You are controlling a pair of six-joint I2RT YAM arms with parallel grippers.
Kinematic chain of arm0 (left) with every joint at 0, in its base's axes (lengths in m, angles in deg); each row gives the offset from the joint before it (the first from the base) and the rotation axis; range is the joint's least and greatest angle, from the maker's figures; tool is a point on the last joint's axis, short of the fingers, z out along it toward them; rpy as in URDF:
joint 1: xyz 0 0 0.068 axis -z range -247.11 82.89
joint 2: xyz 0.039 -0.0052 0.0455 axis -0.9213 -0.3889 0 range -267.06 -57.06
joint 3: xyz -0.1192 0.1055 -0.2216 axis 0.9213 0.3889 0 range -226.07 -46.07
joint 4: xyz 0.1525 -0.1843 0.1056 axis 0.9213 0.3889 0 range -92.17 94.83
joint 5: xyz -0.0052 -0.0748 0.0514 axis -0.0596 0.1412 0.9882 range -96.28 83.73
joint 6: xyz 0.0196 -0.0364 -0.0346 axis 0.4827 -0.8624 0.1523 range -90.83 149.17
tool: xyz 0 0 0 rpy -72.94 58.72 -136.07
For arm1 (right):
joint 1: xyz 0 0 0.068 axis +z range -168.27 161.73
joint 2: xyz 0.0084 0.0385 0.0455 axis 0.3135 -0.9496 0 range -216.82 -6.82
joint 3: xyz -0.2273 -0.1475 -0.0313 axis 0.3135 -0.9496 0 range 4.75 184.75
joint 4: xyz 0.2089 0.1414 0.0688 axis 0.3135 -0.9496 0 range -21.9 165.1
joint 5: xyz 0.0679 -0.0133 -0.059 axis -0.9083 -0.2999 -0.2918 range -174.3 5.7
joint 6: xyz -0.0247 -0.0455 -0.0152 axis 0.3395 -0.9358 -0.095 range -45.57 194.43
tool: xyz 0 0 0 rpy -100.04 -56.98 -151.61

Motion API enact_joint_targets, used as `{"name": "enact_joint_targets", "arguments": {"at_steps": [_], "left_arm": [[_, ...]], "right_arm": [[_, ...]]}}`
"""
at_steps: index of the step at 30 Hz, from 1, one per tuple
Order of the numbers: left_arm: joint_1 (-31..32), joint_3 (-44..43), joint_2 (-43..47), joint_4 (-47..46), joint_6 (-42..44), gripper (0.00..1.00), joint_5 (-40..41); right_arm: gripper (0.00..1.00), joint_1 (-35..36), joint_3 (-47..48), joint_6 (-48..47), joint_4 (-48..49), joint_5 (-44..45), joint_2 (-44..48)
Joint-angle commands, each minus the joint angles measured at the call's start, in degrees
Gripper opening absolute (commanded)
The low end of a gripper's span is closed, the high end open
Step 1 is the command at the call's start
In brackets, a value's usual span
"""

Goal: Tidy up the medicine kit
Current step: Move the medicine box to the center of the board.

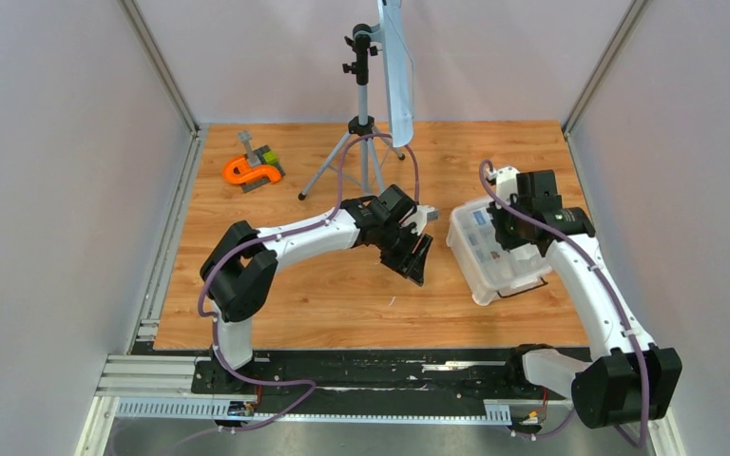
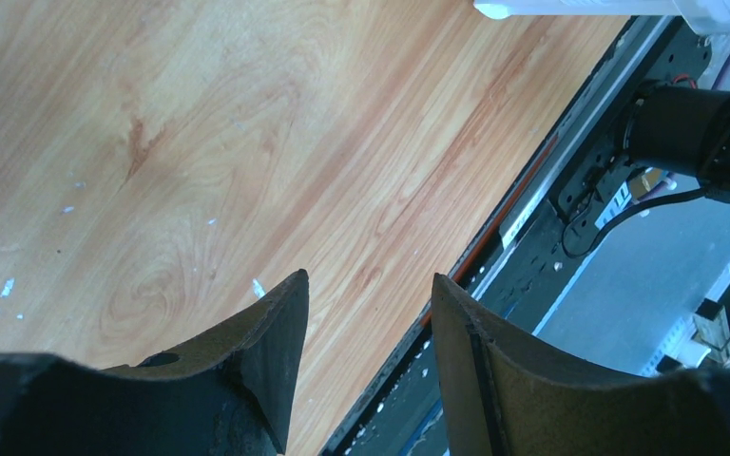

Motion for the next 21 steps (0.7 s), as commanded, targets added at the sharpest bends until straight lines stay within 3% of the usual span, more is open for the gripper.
{"name": "enact_joint_targets", "arguments": {"at_steps": [1,2,4,6,11,15,18,19,21], "left_arm": [[0.15,1.32,3.51,-0.71,-0.41,0.58,-0.08],[0.17,1.55,3.95,-0.58,-0.53,0.58,-0.11],[0.17,2.02,4.83,-0.37,-0.68,0.59,-0.08],[0.17,2.42,5.9,-0.31,-0.88,0.58,0.19],[0.17,3.2,7.95,0.77,-0.86,0.58,0.69],[0.25,3.59,9.45,1.36,-0.7,0.59,1.21],[0.2,3.65,10.09,1.44,-0.87,0.59,1.24],[0.16,3.54,10.16,1.45,-0.84,0.59,1.25],[0.17,3.33,9.99,1.45,-0.83,0.59,1.39]], "right_arm": [[0.0,4.3,-5.34,-0.5,-11.88,-9.27,-1.45],[0.02,4.48,-5.17,-0.31,-11.83,-8.7,-1.59],[0.17,4.53,-4.27,0.73,-11.32,-6.55,-1.47],[0.37,4.51,-2.07,1.5,-10.18,-5.63,-0.56],[0.58,4.51,3.94,3.87,-7.2,-3.92,4.2],[0.68,4.56,4.59,6.91,-5.41,-1.08,8.5],[0.69,4.44,2.79,13.12,-2.76,2.8,10.97],[0.64,4.48,1.89,15.61,-1.8,3.93,11.86],[0.29,4.46,-0.85,21.31,1.05,7.53,12.92]]}}
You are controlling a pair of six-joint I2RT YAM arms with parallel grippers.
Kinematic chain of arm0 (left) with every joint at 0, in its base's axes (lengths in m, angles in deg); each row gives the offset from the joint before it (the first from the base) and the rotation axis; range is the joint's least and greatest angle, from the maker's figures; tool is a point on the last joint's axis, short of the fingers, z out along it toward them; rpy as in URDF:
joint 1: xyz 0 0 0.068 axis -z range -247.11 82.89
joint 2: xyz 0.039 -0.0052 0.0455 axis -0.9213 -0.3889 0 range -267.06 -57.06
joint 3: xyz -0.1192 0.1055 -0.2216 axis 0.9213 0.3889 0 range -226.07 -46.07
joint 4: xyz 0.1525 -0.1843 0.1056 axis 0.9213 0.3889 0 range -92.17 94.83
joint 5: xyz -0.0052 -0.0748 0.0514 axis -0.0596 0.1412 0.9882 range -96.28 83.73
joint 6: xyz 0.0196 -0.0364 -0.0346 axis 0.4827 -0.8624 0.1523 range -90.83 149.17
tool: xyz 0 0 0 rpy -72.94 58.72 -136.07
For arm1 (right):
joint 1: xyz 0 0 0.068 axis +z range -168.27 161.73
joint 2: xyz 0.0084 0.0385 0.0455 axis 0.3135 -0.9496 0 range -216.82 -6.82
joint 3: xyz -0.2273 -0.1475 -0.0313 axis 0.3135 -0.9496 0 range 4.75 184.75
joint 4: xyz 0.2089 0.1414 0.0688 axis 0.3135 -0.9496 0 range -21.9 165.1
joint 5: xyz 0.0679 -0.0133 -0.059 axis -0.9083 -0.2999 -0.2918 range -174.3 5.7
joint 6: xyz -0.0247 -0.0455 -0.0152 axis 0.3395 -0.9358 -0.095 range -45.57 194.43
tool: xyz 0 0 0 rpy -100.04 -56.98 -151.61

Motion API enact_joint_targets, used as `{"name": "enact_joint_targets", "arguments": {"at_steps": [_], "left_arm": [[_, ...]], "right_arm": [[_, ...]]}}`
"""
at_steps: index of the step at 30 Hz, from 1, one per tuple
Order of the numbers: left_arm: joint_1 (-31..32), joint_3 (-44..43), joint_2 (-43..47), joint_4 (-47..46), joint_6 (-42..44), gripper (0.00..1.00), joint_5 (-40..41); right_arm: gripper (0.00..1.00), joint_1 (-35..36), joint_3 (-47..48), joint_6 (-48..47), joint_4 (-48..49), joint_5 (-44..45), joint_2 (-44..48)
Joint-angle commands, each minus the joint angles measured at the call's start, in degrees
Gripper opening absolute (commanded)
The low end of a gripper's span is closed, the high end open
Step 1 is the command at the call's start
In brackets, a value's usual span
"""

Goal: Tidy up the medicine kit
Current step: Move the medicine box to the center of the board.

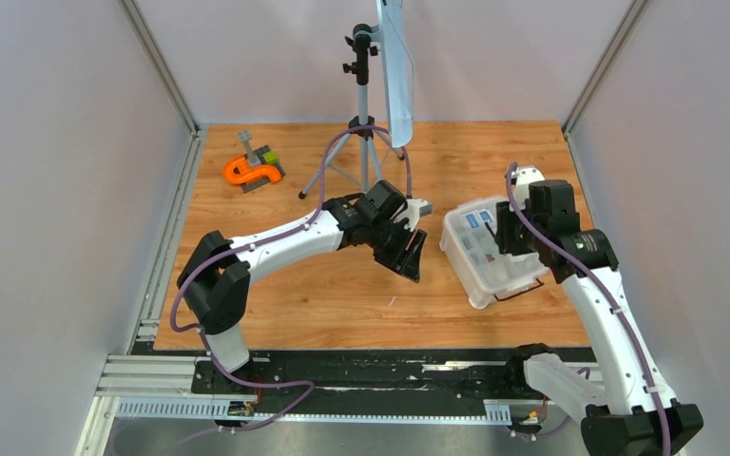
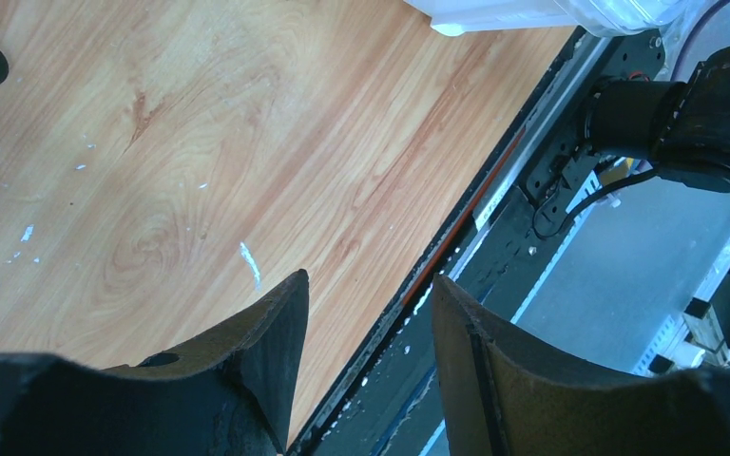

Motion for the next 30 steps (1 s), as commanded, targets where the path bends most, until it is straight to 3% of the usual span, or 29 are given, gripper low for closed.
{"name": "enact_joint_targets", "arguments": {"at_steps": [1,2,3,6,13,21,24,27,30], "left_arm": [[0.17,0.04,1.98,0.42,-0.15,0.59,0.55],[0.22,-0.23,1.62,0.42,-0.2,0.59,0.62],[0.19,-0.4,1.43,0.42,-0.27,0.59,0.67],[0.17,-0.9,0.68,-0.38,-0.58,0.59,0.62],[0.12,-4.16,-2.46,-2.53,-2.36,0.58,1.78],[0.43,-7.72,-5.27,-13.51,-8.46,0.58,7.62],[0.44,-9.75,-6.75,-15.88,-8.23,0.59,10.95],[0.39,-12.7,-8.7,-16.73,-7.16,0.63,12.88],[0.52,-14.03,-10.56,-20.52,-6.45,0.7,12.72]], "right_arm": [[0.13,0.1,-3.77,14.25,7.03,8.25,2.17],[0.03,0.07,-4.86,17.12,8.28,10.07,2.05],[0.0,0.0,-5.56,19.5,9.44,12.01,1.63],[0.0,-0.17,-5.63,23.57,12.44,14.22,0.16],[0.0,-0.15,-1.74,23.28,13.97,10.36,-4.04],[0.0,-1.39,-1.8,24.71,13.94,21.14,-0.27],[0.0,-7.41,-3.42,28.12,12.51,23.01,2.36],[0.0,-17.94,-4.25,30.78,10.02,18.06,5.11],[0.01,-23.67,-5.58,33.78,7.16,15.86,7.81]]}}
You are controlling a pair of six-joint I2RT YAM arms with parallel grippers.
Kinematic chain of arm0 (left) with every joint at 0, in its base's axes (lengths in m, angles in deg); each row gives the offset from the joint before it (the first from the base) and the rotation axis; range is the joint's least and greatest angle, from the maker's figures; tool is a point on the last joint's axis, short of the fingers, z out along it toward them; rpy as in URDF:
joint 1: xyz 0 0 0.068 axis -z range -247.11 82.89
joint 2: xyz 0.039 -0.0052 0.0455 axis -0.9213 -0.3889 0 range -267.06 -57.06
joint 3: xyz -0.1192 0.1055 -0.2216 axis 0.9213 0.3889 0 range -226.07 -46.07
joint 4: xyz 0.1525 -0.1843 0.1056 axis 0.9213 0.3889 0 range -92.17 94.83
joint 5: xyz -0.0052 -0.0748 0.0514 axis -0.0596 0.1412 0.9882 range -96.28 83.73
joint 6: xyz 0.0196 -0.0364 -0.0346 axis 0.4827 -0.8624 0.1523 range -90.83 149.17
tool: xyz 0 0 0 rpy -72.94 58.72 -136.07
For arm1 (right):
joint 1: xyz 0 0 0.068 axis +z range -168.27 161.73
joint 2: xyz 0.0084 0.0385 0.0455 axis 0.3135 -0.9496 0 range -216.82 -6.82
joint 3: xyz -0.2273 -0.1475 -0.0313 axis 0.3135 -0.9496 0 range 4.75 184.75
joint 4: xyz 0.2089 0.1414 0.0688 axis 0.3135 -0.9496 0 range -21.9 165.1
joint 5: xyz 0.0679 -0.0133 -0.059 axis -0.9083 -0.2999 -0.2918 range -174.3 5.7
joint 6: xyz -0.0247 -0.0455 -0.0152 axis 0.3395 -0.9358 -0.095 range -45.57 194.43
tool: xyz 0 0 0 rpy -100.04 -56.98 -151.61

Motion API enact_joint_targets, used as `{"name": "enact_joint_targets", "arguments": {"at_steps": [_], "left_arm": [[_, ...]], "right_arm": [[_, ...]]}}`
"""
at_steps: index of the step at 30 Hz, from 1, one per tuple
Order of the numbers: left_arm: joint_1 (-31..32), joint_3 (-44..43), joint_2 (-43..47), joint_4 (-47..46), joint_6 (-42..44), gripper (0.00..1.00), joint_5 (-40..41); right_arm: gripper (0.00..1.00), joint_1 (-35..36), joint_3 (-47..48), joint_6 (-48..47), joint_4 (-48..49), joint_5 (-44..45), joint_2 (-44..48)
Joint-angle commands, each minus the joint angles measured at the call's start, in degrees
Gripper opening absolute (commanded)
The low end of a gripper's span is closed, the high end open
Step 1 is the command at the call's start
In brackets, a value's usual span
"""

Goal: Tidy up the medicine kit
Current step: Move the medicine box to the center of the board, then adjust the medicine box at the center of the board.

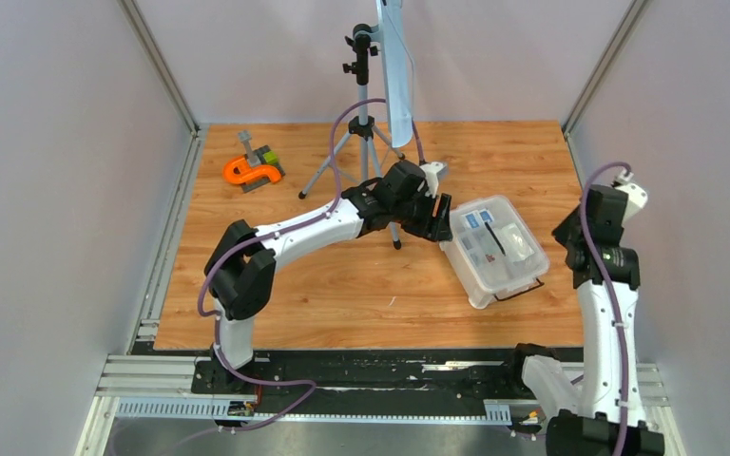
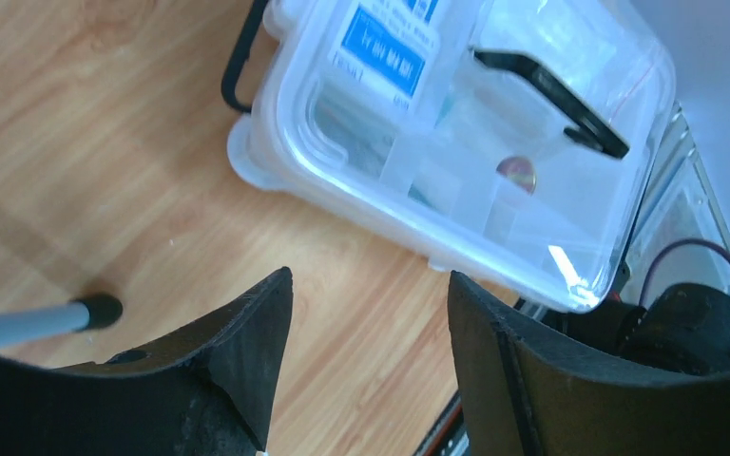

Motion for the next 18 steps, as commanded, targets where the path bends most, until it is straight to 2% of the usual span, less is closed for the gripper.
{"name": "enact_joint_targets", "arguments": {"at_steps": [1,8,14,18], "left_arm": [[0.37,-4.08,-2.64,-7.04,1.38,0.7,2.65],[0.37,-10.83,-9.5,-5.08,3.18,0.69,8.05],[0.45,-11.55,-13.06,-5.42,2.19,0.65,14.19],[0.55,-12.27,-14.93,-5.64,1.32,0.65,14.25]], "right_arm": [[0.0,-7.26,-1.66,6.85,-5.22,-2.14,4.48],[0.0,-8.24,-7.66,13.38,-8.37,-8.82,9.3],[0.0,-8.24,-7.2,13.86,-8.87,-4.84,9.82],[0.01,-8.24,-8.68,15.4,-9.0,-4.07,8.61]]}}
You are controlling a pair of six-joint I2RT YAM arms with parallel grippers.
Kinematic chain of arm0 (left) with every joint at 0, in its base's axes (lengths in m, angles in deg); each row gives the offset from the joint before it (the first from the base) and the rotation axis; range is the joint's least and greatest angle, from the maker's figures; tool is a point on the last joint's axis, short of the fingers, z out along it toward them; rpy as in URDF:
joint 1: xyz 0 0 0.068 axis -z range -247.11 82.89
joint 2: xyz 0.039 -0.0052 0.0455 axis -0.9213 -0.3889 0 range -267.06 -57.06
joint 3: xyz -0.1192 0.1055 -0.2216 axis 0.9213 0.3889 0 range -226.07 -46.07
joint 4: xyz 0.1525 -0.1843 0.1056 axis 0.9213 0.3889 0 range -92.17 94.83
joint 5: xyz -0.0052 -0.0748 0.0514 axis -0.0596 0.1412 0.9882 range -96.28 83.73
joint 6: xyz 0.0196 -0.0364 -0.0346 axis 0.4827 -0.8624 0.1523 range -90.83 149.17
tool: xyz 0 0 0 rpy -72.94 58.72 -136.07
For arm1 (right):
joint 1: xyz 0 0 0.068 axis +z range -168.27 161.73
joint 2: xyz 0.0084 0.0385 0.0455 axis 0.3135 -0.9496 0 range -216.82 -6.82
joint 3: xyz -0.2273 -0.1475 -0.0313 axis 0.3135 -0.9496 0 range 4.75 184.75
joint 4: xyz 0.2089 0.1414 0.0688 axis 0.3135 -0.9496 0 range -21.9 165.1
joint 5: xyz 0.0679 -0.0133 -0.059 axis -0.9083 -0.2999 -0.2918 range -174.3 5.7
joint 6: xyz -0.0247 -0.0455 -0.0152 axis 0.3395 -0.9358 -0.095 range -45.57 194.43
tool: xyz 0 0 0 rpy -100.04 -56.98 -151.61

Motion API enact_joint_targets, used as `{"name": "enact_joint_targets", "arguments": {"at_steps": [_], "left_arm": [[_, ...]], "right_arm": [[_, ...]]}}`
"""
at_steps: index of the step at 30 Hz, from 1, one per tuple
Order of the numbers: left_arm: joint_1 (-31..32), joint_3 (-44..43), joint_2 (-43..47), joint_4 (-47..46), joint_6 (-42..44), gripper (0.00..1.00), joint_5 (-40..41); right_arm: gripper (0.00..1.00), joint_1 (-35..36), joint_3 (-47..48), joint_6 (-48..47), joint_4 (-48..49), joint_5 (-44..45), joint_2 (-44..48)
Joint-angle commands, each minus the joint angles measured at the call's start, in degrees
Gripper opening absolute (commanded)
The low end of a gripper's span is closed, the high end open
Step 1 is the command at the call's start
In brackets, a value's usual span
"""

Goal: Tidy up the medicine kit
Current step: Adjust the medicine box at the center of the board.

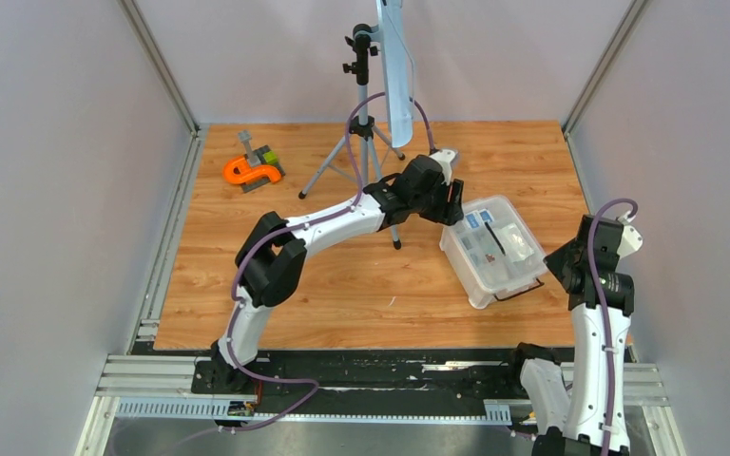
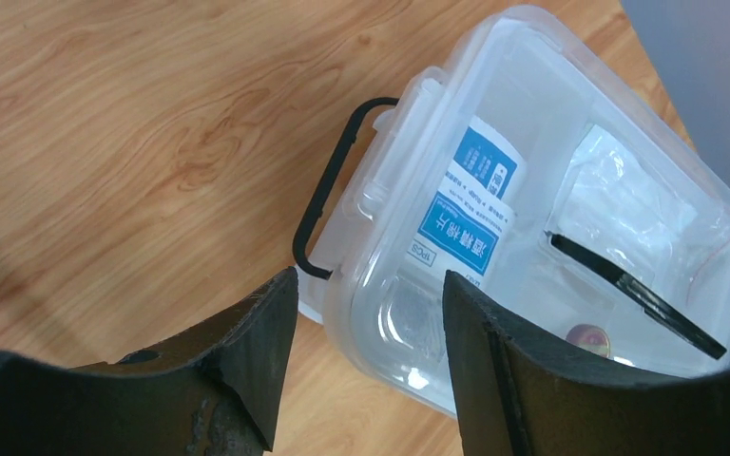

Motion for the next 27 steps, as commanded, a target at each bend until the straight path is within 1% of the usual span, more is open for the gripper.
{"name": "enact_joint_targets", "arguments": {"at_steps": [1,4,11,12,14,15,21,27], "left_arm": [[0.37,-1.66,-3.92,1.48,0.06,0.64,3.76],[0.5,-2.25,-4.99,3.1,-0.09,0.63,4.19],[1.84,1.72,-4.94,6.25,0.33,0.62,4.59],[2.34,1.9,-4.94,7.44,0.49,0.62,4.56],[3.29,2.61,-4.78,9.17,0.93,0.62,4.56],[3.68,3.28,-4.5,9.69,1.12,0.62,4.56],[6.61,8.17,-1.48,12.67,2.07,0.62,4.2],[7.69,12.79,3.08,13.75,1.79,0.62,1.24]], "right_arm": [[0.01,-0.24,-0.11,3.33,0.08,1.95,-0.92],[0.02,-0.37,-0.66,5.27,-0.27,3.03,-1.71],[0.06,-2.21,-2.06,9.84,-1.65,2.78,-3.99],[0.09,-2.95,-2.22,10.63,-2.0,2.58,-4.31],[0.18,-4.66,-2.67,11.38,-2.11,1.41,-4.77],[0.2,-5.57,-2.8,11.42,-2.04,0.92,-4.95],[0.22,-9.86,-4.07,11.3,-0.63,-4.05,-6.15],[0.21,-10.35,-5.38,10.63,1.68,-9.91,-7.21]]}}
